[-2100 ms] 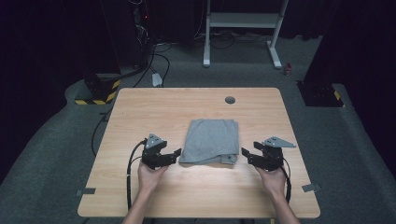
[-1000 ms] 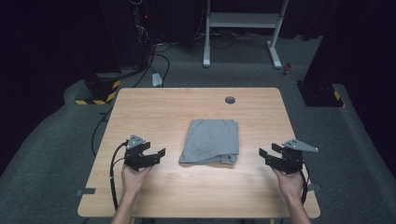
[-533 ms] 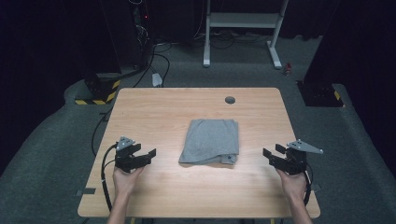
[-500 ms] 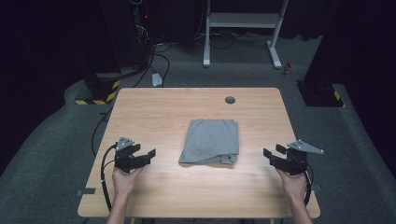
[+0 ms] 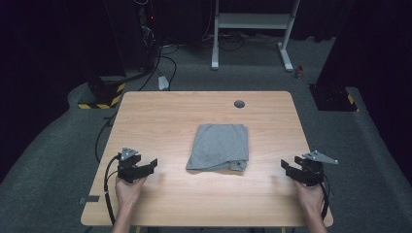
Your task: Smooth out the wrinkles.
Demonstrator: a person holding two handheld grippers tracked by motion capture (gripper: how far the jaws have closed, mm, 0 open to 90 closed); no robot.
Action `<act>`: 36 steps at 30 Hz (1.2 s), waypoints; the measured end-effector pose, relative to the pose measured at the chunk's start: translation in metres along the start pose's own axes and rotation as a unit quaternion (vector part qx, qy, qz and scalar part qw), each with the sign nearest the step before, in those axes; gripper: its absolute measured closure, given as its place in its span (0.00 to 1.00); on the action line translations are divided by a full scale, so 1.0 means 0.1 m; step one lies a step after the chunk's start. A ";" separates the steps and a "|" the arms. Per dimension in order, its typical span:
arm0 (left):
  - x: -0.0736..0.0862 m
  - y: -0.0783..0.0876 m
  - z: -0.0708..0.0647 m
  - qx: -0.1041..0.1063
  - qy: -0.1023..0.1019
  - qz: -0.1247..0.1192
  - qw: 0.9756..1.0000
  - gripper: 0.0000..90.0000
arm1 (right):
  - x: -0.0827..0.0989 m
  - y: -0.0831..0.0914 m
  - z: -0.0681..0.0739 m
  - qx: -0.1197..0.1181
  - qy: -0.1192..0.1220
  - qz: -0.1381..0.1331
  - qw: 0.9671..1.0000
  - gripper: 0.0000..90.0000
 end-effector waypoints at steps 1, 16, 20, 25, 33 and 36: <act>0.01 -0.02 0.01 -0.006 -0.004 0.003 1.000 0.27 | 0.01 -0.01 -0.01 0.004 0.002 0.003 1.000 0.41; 0.15 -0.18 0.06 -0.036 -0.011 0.036 0.999 0.26 | 0.18 -0.20 -0.04 0.031 0.033 0.043 0.998 0.39; 0.16 -0.22 0.07 -0.040 -0.007 0.029 0.999 0.26 | 0.20 -0.26 -0.03 0.035 0.041 0.050 0.997 0.39; 0.16 -0.24 0.05 -0.042 -0.019 0.024 0.999 0.25 | 0.21 -0.31 0.02 0.035 0.046 0.057 0.997 0.38; 0.17 -0.26 0.01 -0.052 -0.040 0.027 0.997 0.23 | 0.21 -0.35 0.03 0.032 0.048 0.047 0.997 0.36; 0.17 -0.27 -0.01 -0.047 -0.043 0.028 0.998 0.22 | 0.21 -0.35 0.03 0.031 0.048 0.047 0.997 0.35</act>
Point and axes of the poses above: each handheld gripper's, and its own axes: y roughly backward along the jaws, x roughly out of its underside, z roughly to its left, the point moved 8 cm from there along -y, roughly forward along the jaws
